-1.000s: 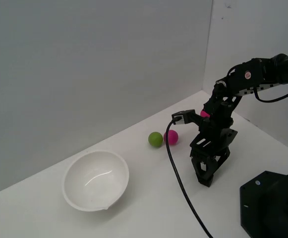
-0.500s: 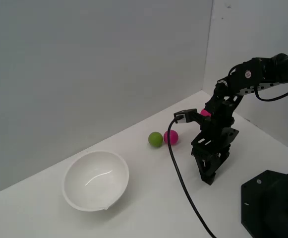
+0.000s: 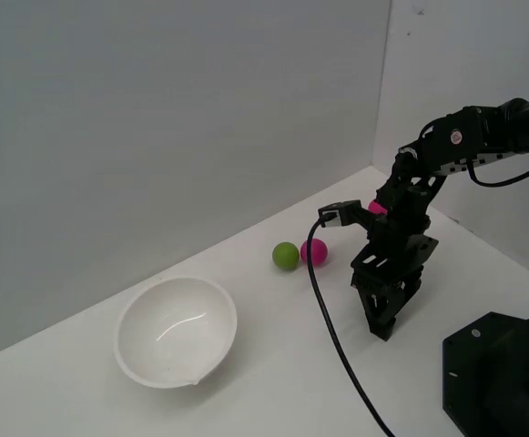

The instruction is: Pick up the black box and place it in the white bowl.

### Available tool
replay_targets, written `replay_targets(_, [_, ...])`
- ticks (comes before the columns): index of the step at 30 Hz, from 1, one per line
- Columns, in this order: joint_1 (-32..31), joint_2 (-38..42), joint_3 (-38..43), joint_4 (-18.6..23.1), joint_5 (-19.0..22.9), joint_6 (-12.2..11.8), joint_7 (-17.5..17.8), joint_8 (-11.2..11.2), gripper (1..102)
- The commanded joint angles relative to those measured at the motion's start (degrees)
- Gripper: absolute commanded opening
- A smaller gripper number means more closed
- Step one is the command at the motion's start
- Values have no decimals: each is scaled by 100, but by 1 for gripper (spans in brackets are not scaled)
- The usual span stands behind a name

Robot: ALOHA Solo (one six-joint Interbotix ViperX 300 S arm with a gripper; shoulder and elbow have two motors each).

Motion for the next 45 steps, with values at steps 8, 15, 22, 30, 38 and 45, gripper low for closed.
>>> replay_targets(8, [-237, 334, 369, -114, -105, -316, 88, 53, 3])
replay_targets(15, [-545, 387, 431, -466, -457, -387, 88, -44, 3])
replay_targets(22, [-352, 650, 686, -677, -677, -211, 88, -44, 3])
replay_targets(30, [123, 1222, 1257, -993, -1011, -114, 88, 26, 3])
replay_targets(38, [132, 1591, 1617, -1283, -1301, -114, 97, 26, 3])
replay_targets(45, [44, 1784, 1811, -1485, -1503, -158, 88, 35, 3])
